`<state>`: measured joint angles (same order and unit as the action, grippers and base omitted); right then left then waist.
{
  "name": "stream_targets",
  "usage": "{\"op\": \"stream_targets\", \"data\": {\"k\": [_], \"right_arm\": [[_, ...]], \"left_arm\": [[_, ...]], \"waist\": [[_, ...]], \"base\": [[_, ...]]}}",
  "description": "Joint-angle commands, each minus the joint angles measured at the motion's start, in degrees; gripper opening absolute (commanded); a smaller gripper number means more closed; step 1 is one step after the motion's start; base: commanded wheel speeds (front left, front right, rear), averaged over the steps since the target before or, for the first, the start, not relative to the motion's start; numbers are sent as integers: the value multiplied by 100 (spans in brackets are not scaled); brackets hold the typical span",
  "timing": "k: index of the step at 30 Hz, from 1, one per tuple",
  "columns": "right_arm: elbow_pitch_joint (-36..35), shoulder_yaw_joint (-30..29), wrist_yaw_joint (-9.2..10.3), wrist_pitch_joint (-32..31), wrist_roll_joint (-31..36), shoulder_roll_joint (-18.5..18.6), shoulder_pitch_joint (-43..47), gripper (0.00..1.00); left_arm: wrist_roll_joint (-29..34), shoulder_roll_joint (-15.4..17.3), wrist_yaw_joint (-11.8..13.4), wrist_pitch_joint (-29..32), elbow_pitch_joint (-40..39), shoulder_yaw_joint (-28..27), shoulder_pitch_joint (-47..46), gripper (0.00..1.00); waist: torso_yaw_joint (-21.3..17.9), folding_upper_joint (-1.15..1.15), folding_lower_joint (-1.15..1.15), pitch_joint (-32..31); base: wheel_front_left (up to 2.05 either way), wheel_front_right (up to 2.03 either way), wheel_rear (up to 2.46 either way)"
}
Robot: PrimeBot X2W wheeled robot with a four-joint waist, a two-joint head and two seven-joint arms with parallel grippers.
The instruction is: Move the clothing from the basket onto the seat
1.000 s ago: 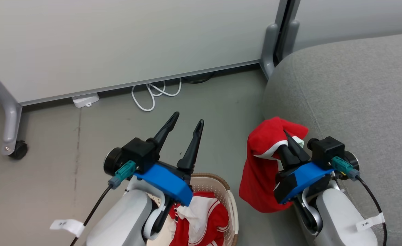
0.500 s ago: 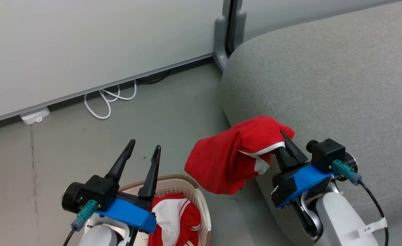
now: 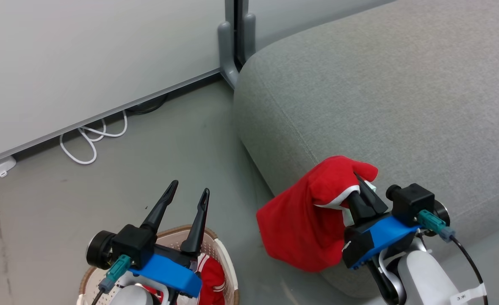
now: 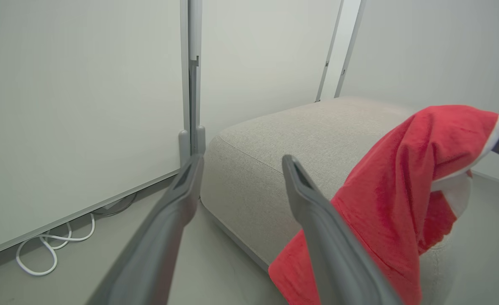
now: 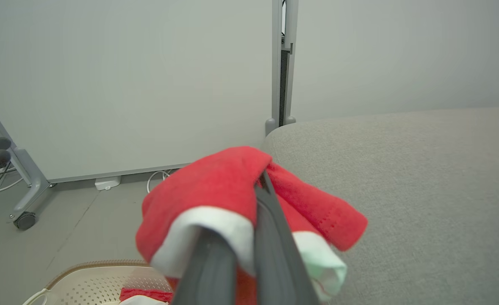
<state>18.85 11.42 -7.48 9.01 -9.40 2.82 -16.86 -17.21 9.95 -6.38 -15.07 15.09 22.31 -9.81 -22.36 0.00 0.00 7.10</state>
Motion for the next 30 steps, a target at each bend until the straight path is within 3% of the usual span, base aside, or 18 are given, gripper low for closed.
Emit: {"op": "stream_targets", "data": {"k": [1,13,24,30], "right_arm": [[-66,-12,-3,-23,7,13,97,0],[-219,-141,-3,-35,-61,13,180,0],[-247,-438,-3,-6,-33,13,-178,0],[-297,-639,-3,-109,-351,15,-658,0]], "left_arm": [[43,-7,-30,-15,15,-57,31,100],[172,-55,-97,-15,30,-132,67,100],[168,-35,-108,-15,2,-62,-103,100],[194,16,-110,-15,-89,-73,-198,100]], "waist": [[-110,0,0,18],[-345,0,0,102],[-141,0,0,309],[-25,0,0,561]], "base": [[0,0,0],[0,0,0],[0,0,0],[0,0,0]]}}
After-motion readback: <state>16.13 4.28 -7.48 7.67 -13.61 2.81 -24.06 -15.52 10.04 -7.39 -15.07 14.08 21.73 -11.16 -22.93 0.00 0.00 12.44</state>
